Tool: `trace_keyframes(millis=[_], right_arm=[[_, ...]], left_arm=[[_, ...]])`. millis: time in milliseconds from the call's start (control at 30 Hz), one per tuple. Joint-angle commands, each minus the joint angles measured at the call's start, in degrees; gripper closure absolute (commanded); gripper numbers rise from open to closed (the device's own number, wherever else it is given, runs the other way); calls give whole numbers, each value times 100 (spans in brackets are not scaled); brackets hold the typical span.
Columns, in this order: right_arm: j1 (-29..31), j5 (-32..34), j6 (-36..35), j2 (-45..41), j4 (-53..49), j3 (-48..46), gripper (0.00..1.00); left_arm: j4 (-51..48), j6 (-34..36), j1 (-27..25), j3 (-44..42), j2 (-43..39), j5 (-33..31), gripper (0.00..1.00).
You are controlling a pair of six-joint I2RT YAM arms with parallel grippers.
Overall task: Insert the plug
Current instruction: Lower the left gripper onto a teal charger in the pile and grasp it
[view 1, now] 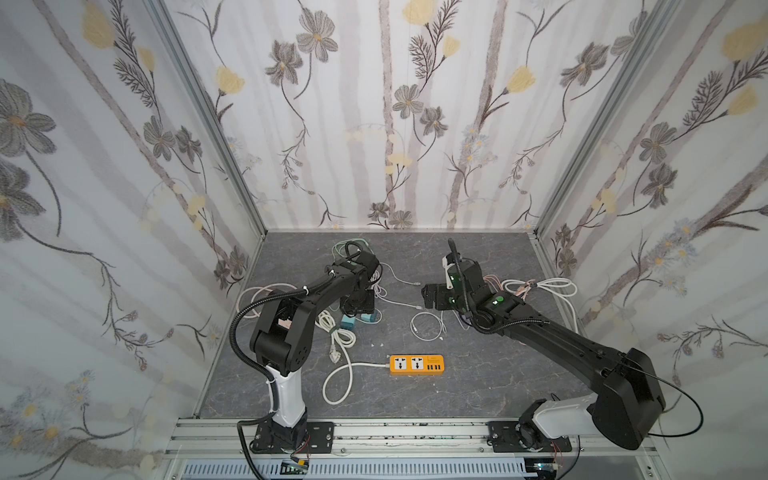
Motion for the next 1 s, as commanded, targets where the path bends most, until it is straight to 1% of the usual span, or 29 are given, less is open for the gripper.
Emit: trace_keyframes(millis=[0,100,233,300,400,433,533,633,667,733,833,967], right_arm=[[6,168,25,-36,-96,-27,3],[6,187,32,-53,-125,-44,2],[6,193,54,-74,-125,-60,2],[6,196,62,-83,-138,-60,2],[6,211,86,-118,-175,-60,2],[6,225,98,-134,-193,-70,2],[6,240,130,-201,-195,-134,2],[6,257,138,-288,-130,-236,2],[6,262,125,-323,-93,-275,2],[6,323,4,-402,-71,-302,2],[-15,598,-212,-550,-116,-300,1],[-79,724,-546,-724,-66,-294,1]], left_arm=[[-206,64,90,-172,-75,-370,38],[-291,227,240,-306,-25,-318,35],[-264,337,281,-323,172,-311,33],[-206,356,281,-286,320,-244,34],[-162,348,281,-218,486,-259,37],[-141,348,281,-223,506,-304,40],[-38,356,281,-288,448,-408,53],[15,415,281,-357,302,-501,65],[5,447,281,-355,235,-517,70],[-39,530,234,-315,56,-562,76],[-220,722,112,-124,-304,-582,79],[-691,967,-49,431,-611,-564,80]])
